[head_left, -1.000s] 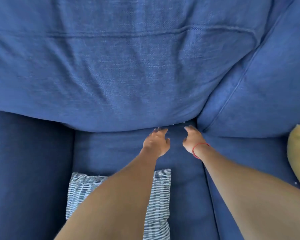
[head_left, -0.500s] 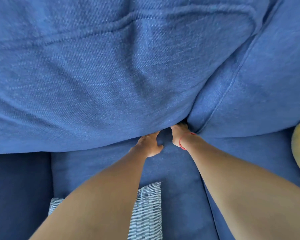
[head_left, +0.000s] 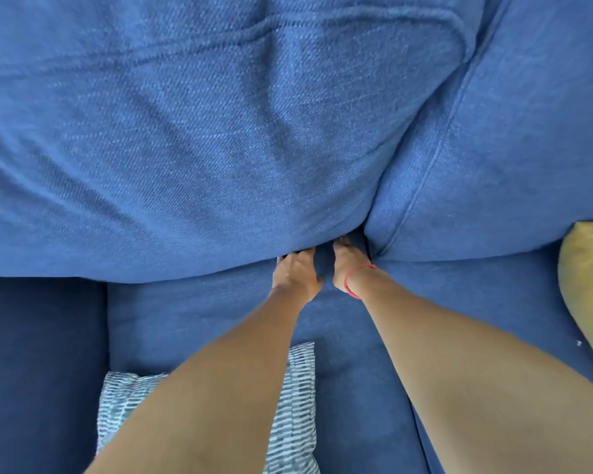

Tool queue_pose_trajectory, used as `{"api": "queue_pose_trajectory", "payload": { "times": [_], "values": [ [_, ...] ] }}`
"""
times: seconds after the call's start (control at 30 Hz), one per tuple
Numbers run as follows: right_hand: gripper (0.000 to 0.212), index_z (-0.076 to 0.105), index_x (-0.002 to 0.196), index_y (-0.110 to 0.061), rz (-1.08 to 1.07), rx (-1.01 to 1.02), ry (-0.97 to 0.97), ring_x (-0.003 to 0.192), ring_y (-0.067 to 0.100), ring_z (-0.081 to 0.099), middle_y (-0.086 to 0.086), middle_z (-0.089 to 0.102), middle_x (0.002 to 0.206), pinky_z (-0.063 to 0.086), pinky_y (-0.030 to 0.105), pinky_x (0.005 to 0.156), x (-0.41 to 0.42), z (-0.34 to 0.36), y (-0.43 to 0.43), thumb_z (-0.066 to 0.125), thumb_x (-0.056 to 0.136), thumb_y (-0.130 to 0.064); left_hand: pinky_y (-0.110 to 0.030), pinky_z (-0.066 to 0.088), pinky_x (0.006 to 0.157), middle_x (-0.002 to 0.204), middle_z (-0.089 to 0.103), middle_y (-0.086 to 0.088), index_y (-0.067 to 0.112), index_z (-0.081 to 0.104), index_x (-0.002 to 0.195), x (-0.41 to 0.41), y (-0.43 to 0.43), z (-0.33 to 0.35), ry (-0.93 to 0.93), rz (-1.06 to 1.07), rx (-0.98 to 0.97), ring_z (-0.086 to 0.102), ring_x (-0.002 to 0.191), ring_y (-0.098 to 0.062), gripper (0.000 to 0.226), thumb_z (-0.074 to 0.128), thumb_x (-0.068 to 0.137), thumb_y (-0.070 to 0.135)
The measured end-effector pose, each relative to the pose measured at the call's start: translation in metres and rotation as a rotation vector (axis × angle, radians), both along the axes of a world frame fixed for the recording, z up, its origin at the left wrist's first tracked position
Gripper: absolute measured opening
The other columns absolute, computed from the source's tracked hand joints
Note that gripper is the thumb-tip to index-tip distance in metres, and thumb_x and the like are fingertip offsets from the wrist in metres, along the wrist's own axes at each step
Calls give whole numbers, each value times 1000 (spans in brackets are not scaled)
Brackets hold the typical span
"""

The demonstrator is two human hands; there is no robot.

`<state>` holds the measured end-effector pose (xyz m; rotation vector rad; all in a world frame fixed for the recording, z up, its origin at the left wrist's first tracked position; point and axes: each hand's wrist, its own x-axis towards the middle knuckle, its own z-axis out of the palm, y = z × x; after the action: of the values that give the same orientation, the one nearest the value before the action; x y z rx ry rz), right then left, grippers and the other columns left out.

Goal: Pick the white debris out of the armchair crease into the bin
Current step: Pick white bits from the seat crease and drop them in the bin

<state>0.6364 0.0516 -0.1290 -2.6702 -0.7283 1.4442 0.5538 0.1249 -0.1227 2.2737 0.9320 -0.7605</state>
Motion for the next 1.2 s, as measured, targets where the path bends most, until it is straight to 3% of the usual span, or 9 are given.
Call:
{"api": "queue_pose_trajectory", "payload": {
  "times": [0.1, 0.17, 0.23, 0.33, 0.5, 0.83, 0.93, 1.03, 1.2],
  "values": [
    [72, 32, 147, -9, -105, 54, -42, 135, 29, 46, 7, 38, 152, 46, 34, 105, -12, 18, -12, 61, 83, 3, -35, 48, 86, 114, 67, -11, 14, 62, 118, -12, -12, 26, -115, 167, 105, 59, 112, -31, 28, 52, 91, 16],
    [38, 57, 126, -13, -167, 147, -102, 120, 32, 58, 10, 61, 131, 51, 37, 98, -17, 32, -15, 59, 88, -10, -35, 48, 79, 112, 64, -10, 10, 59, 111, -24, -15, 42, -140, 189, 111, 61, 104, -31, 21, 51, 92, 16],
    [24, 63, 113, -17, -209, 230, -144, 109, 32, 62, 9, 66, 120, 53, 37, 91, -22, 54, -12, 53, 91, -17, -35, 47, 74, 110, 63, -10, 10, 53, 112, -36, -10, 59, -135, 241, 91, 62, 98, -32, 21, 50, 93, 16],
    [25, 61, 116, -17, -220, 308, -178, 101, 30, 60, 7, 65, 115, 48, 32, 80, -30, 91, 6, 46, 95, -16, -32, 44, 66, 104, 64, -11, 9, 50, 112, -56, 10, 86, -153, 381, 64, 59, 83, -31, 20, 48, 93, 15],
    [20, 66, 105, -13, -229, 393, -188, 99, 33, 62, 10, 67, 110, 49, 34, 78, -63, 134, 52, 51, 95, -20, -37, 51, 76, 108, 64, -12, 8, 54, 115, -104, 57, 125, -217, 447, 89, 63, 94, -32, 25, 52, 96, 23],
    [18, 69, 94, -12, -101, 529, -158, 91, 32, 66, 9, 70, 102, 56, 36, 77, -215, 184, 142, 51, 89, -9, -26, 36, 50, 61, 48, -6, -2, 63, 72, -244, 141, 175, -349, 666, 104, 43, 58, -26, 19, 62, 85, 11],
    [16, 65, 93, -18, -63, 557, -148, 86, 29, 61, 7, 66, 104, 48, 30, 70, -259, 197, 170, 52, 88, -10, -29, 38, 57, 65, 46, -3, 9, 50, 63, -299, 168, 181, -446, 765, 136, 39, 65, -24, 22, 56, 84, 6],
    [15, 66, 87, -16, -16, 581, -135, 87, 30, 65, 8, 69, 100, 56, 35, 75, -301, 212, 203, 52, 85, -9, -32, 44, 57, 74, 55, -6, 13, 54, 71, -353, 197, 191, -490, 858, 180, 43, 65, -25, 17, 50, 86, 5],
    [13, 70, 84, -12, 65, 622, -104, 87, 32, 68, 10, 72, 95, 58, 42, 81, -377, 227, 255, 57, 85, -12, -29, 31, 51, 68, 46, -6, 15, 50, 68, -436, 241, 202, -518, 954, 225, 35, 63, -20, 19, 47, 82, 3]
  ]
}}
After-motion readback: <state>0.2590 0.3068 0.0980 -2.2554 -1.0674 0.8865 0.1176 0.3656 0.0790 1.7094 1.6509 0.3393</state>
